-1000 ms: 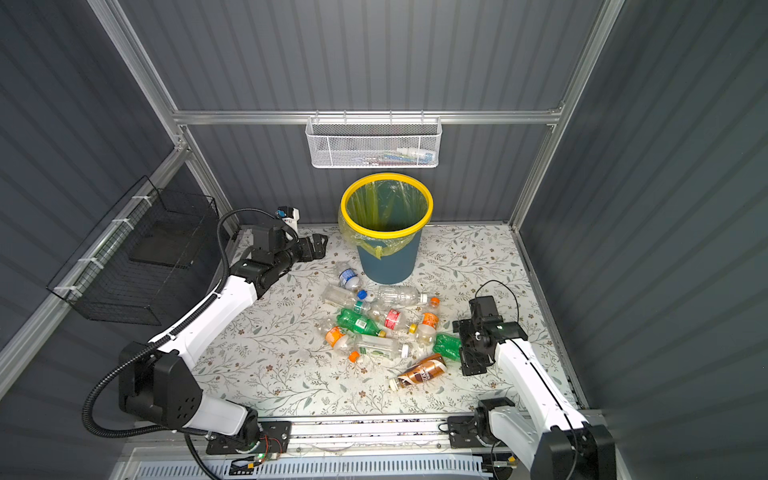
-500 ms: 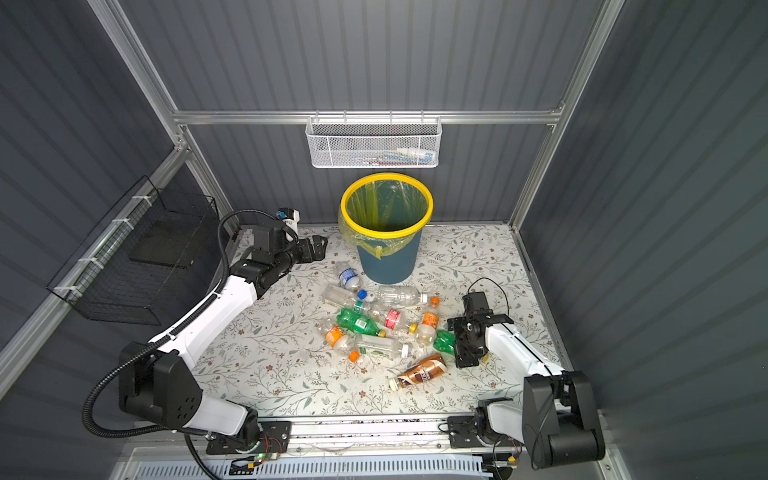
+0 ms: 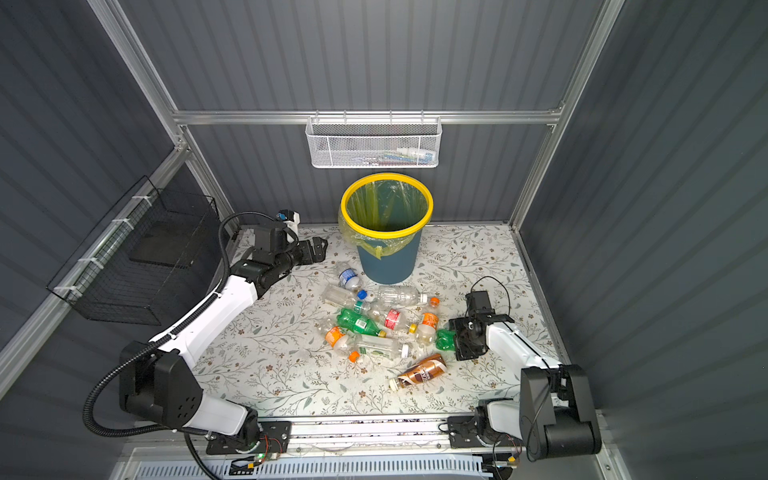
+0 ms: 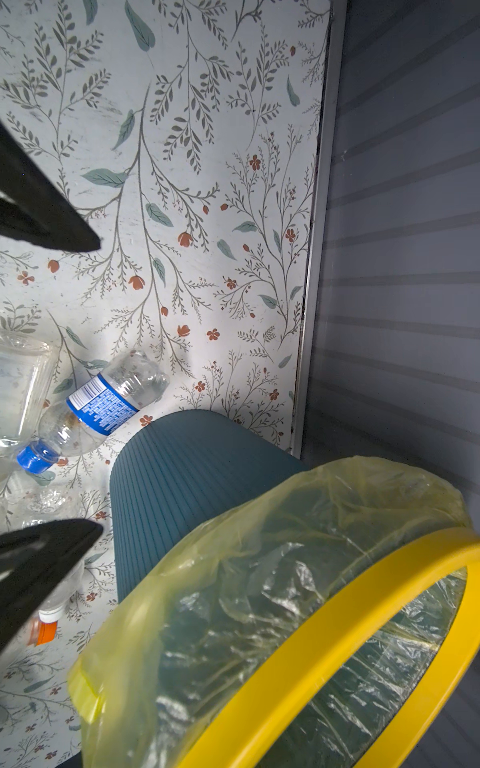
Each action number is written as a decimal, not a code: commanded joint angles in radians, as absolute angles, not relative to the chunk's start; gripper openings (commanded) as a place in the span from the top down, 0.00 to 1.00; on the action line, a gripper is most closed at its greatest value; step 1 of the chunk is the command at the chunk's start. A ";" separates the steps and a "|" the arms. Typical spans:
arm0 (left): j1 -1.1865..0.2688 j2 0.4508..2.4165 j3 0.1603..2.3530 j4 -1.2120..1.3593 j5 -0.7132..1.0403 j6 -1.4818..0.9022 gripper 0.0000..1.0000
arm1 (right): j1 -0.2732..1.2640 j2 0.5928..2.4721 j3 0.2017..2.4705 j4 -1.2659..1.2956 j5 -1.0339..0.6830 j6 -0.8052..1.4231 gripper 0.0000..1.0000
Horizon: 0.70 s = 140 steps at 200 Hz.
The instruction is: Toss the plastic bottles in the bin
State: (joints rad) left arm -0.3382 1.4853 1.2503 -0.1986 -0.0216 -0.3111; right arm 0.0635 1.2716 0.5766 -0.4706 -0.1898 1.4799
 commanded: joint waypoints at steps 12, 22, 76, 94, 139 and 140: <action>-0.331 1.482 1.234 -0.239 -0.012 -0.321 0.00 | 0.038 1.240 0.565 -0.490 -0.137 1.420 0.32; -0.331 1.479 1.232 -0.243 -0.013 -0.321 0.00 | 0.027 1.230 0.563 -0.489 -0.133 1.402 0.35; -0.331 1.447 1.203 -0.258 -0.021 -0.328 0.00 | -0.009 1.186 0.568 -0.466 -0.139 1.315 0.45; -0.331 1.435 1.198 -0.267 -0.022 -0.328 0.00 | -0.015 1.163 0.578 -0.455 -0.134 1.277 0.48; -0.331 1.388 1.161 -0.286 -0.023 -0.322 0.00 | -0.062 1.094 0.634 -0.402 -0.147 1.082 0.51; -0.331 1.387 1.160 -0.288 -0.022 -0.322 0.00 | -0.062 1.090 0.635 -0.403 -0.146 1.077 0.51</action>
State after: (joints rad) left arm -0.3382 1.4391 1.1893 -0.2546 -0.0227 -0.3191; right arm -0.0357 1.1400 0.5812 -0.4316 -0.1543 1.2236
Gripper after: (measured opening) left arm 0.996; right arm 0.586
